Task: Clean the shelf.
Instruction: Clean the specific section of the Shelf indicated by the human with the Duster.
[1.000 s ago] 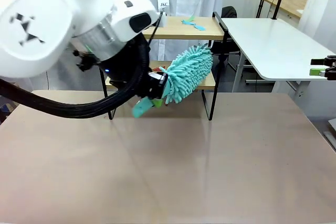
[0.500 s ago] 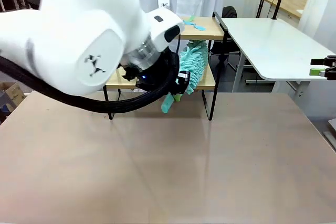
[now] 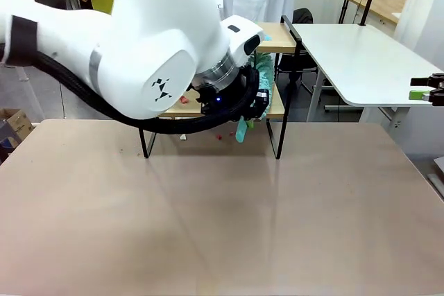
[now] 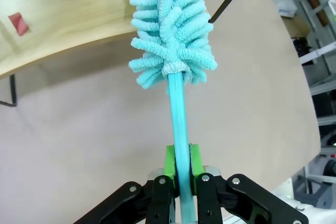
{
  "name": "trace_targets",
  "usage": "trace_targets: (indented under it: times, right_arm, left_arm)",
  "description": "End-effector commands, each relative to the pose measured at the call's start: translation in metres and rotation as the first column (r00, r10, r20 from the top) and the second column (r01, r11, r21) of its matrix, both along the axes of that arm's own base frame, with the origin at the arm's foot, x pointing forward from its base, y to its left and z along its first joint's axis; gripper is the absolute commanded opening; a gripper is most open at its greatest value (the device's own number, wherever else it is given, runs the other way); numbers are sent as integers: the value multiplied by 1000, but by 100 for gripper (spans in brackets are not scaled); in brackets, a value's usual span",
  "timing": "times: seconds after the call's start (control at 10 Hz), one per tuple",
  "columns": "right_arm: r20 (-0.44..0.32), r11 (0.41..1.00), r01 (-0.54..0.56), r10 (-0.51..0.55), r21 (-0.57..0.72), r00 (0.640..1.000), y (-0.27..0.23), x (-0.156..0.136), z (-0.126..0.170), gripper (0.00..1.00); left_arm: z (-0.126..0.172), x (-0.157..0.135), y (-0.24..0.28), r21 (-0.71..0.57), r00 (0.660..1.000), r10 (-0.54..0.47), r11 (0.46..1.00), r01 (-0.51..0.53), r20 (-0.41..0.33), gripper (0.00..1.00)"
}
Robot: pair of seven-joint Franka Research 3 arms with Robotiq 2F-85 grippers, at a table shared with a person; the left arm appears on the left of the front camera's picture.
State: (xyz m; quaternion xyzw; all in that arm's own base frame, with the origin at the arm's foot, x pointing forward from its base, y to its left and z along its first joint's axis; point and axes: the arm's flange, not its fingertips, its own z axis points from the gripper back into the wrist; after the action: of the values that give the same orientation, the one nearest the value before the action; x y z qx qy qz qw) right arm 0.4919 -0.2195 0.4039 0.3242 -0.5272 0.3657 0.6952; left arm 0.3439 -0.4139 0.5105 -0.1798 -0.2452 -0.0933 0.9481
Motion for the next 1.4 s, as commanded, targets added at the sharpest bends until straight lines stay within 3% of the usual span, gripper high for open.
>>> trace_targets:
  times: [0.0,0.6,0.9,1.3]
  right_arm:
    - [4,1000,-4,4,-5,1000,2,0,3,100]
    - [4,1000,-4,4,-5,1000,2,0,3,100]
    - [4,1000,-4,4,-5,1000,2,0,3,100]
    - [4,1000,-4,4,-5,1000,2,0,3,100]
  left_arm:
    - [-4,12,-27,-11,999,40,999,-40,-2,13]
    - [-26,30,-45,-23,994,69,997,-71,-90,13]
    - [-30,25,-36,-16,996,35,999,-37,-81,13]
    - [-25,35,-1,114,983,60,993,-40,-173,13]
